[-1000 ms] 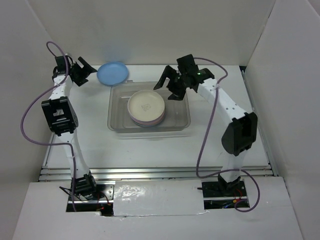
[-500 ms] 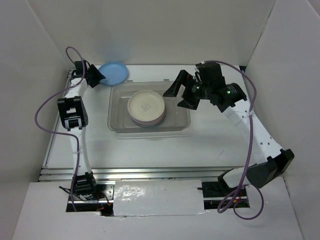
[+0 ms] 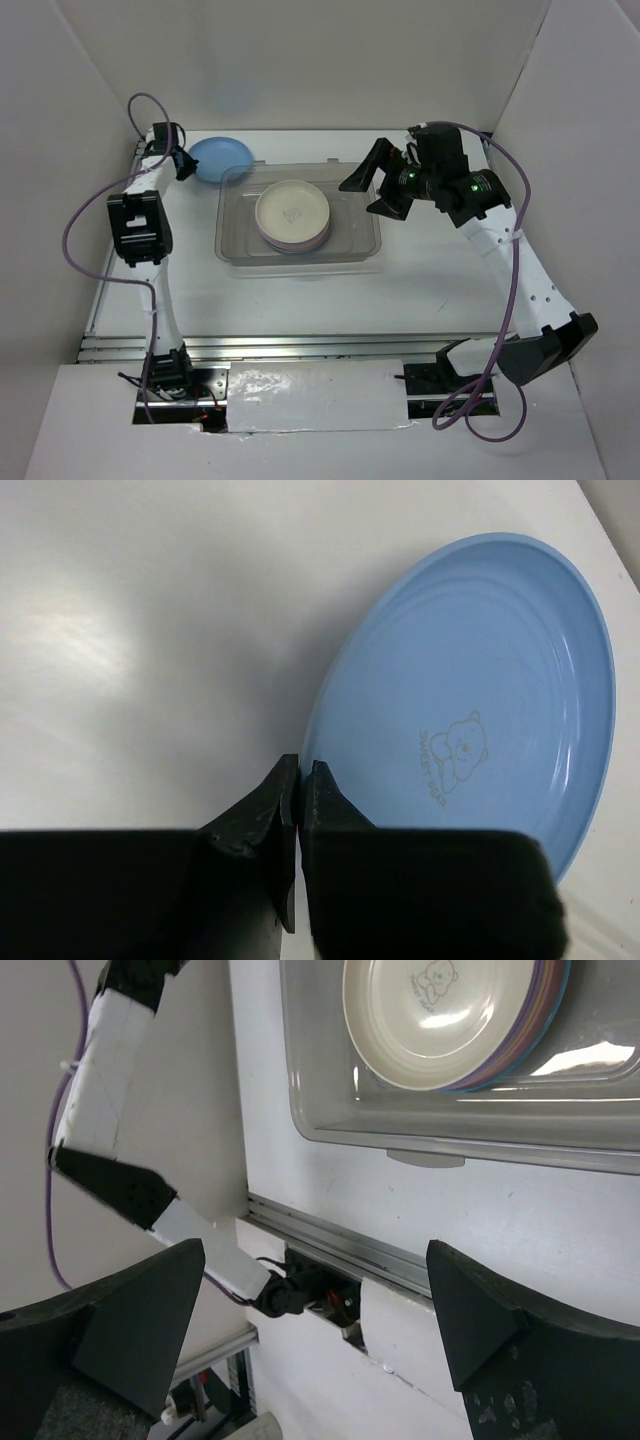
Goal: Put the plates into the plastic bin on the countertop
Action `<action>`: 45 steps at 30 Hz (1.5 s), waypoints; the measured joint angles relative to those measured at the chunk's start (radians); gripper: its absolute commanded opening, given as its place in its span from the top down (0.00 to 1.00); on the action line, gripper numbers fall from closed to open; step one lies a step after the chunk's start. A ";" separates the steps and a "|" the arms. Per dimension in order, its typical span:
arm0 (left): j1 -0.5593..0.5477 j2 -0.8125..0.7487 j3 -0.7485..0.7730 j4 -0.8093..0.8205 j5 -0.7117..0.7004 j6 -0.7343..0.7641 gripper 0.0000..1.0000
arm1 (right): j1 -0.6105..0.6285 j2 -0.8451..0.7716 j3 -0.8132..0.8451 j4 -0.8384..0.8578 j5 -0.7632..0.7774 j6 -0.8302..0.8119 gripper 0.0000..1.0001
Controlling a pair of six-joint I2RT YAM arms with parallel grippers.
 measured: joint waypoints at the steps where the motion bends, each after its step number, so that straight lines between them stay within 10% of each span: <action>1: 0.013 -0.057 -0.060 -0.009 -0.020 -0.002 1.00 | -0.008 -0.003 -0.003 0.003 -0.006 -0.002 0.00; 12: 0.132 -0.526 -0.024 -0.059 -0.026 0.023 1.00 | -0.040 -0.020 -0.084 0.033 -0.030 -0.002 0.00; 25: -0.319 -0.674 -0.405 -0.216 0.229 0.082 1.00 | -0.268 -0.099 -0.093 0.062 -0.053 -0.048 0.00; 34: -0.368 -0.731 -0.528 -0.256 0.201 0.105 0.99 | -0.390 -0.236 -0.194 0.032 -0.109 -0.116 0.00; 36: -0.371 -0.741 -0.536 -0.262 0.195 0.105 0.65 | -0.403 -0.245 -0.202 0.017 -0.122 -0.128 0.00; 37: -0.373 -0.742 -0.536 -0.265 0.188 0.107 0.08 | -0.412 -0.248 -0.204 0.011 -0.130 -0.134 0.00; 45: -0.406 -0.788 -0.570 -0.271 0.105 0.102 0.01 | -0.439 -0.289 -0.206 -0.004 -0.166 -0.170 0.00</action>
